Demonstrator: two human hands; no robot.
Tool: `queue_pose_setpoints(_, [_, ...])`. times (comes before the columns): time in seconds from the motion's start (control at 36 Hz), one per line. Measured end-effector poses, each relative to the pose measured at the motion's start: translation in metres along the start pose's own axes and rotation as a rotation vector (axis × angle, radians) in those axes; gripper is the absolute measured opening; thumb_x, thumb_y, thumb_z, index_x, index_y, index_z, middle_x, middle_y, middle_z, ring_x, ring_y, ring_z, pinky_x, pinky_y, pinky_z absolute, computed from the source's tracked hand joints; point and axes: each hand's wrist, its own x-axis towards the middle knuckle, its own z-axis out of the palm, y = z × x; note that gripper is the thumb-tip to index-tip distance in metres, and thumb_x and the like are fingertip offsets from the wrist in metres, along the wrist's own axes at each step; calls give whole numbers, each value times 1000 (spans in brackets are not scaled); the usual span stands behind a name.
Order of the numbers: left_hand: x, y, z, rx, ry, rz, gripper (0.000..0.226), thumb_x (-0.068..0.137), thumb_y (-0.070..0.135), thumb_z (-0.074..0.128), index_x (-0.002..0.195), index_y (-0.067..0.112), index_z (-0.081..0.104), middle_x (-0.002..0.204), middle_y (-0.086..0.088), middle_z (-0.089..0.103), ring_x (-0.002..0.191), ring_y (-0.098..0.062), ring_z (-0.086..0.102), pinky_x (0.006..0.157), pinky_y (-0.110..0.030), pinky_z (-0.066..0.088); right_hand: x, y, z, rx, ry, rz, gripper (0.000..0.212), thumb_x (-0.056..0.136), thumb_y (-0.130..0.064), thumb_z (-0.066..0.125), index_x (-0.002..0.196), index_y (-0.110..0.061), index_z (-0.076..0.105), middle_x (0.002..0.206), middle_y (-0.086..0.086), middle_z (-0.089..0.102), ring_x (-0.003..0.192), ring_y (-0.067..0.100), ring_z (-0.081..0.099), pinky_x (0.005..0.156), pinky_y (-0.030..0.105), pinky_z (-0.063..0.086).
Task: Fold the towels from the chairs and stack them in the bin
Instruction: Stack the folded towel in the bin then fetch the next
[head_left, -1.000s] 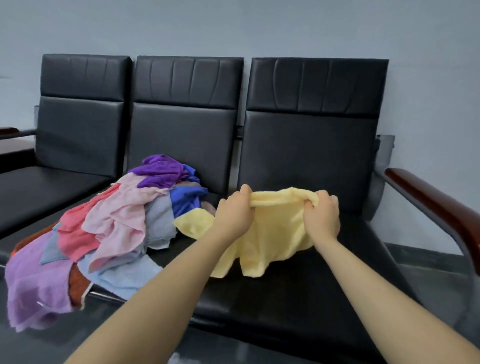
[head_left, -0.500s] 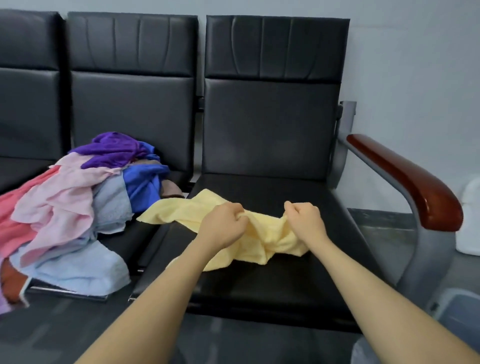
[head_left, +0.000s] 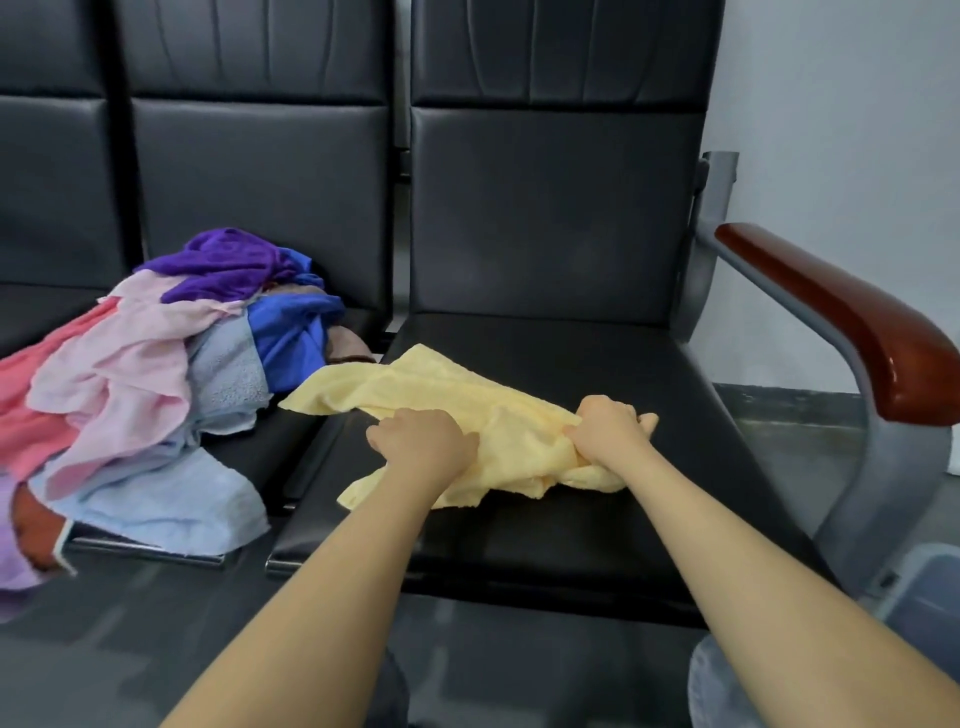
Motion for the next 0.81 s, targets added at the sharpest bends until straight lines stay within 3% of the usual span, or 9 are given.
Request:
queue_pose_setpoints(0.14, [1,1,3,-222,-39,47,19,95,23,36,108,16,48,114,-7,58,111,-30,50,99,-40,27,-4,3,0,102,134,-50,12,94,-25,44,104,-18,45,86,-1,58,88,21,54,91,39,27])
queue_pose_setpoints(0.25, [-4,2,0,-291,106,132,21,90,7,30,106,19,36,78,-2,58,89,-29,57,98,-41,28,-12,7,-6,244,198,-44,18,100,-31,38,107,-16,42,75,-6,52,75,18,50,94,39,29])
queue_pose_setpoints(0.36, [-7,8,-12,-420,345,202,34,84,-2,28,112,16,34,61,2,47,59,-19,39,87,-34,31,-18,8,-14,449,432,-53,17,101,-28,37,111,-15,40,83,-3,54,82,21,55,97,43,37])
queue_pose_setpoints(0.44, [-7,13,-27,-586,513,269,20,89,-3,29,96,16,32,63,4,43,67,-24,44,74,-33,33,-19,8,-22,582,571,-26,15,101,-29,37,108,-15,40,93,-2,53,95,23,57,95,44,37])
queue_pose_setpoints(0.53, [-7,16,-34,-741,571,292,18,94,1,34,96,18,37,63,4,48,73,-28,54,81,-38,43,-21,10,-26,650,568,37,12,100,-26,39,107,-16,39,97,-2,48,107,26,51,96,46,36])
queue_pose_setpoints(0.61, [-4,19,-30,-866,432,300,18,99,12,34,114,18,43,67,8,48,92,-29,56,88,-39,43,-20,14,-27,725,457,95,12,97,-16,39,108,-15,41,102,-1,45,112,26,46,100,43,33])
queue_pose_setpoints(0.67, [-1,21,-24,-862,249,321,33,100,15,34,133,20,33,78,9,48,108,-23,47,88,-34,35,-17,19,-25,819,369,124,14,95,-11,37,107,-16,40,105,0,45,113,27,47,104,45,35])
queue_pose_setpoints(0.75, [3,22,-11,-682,92,330,53,98,13,40,145,17,16,89,8,49,100,-16,41,97,-37,27,-14,26,-22,868,292,73,25,93,-8,39,117,-16,42,112,1,49,108,23,49,97,41,42])
queue_pose_setpoints(0.81, [6,21,-5,-567,83,247,52,97,17,44,143,12,21,99,6,53,96,-19,48,104,-40,25,-15,30,-21,854,235,18,38,95,-8,40,132,-15,39,115,-1,48,103,17,48,83,31,41])
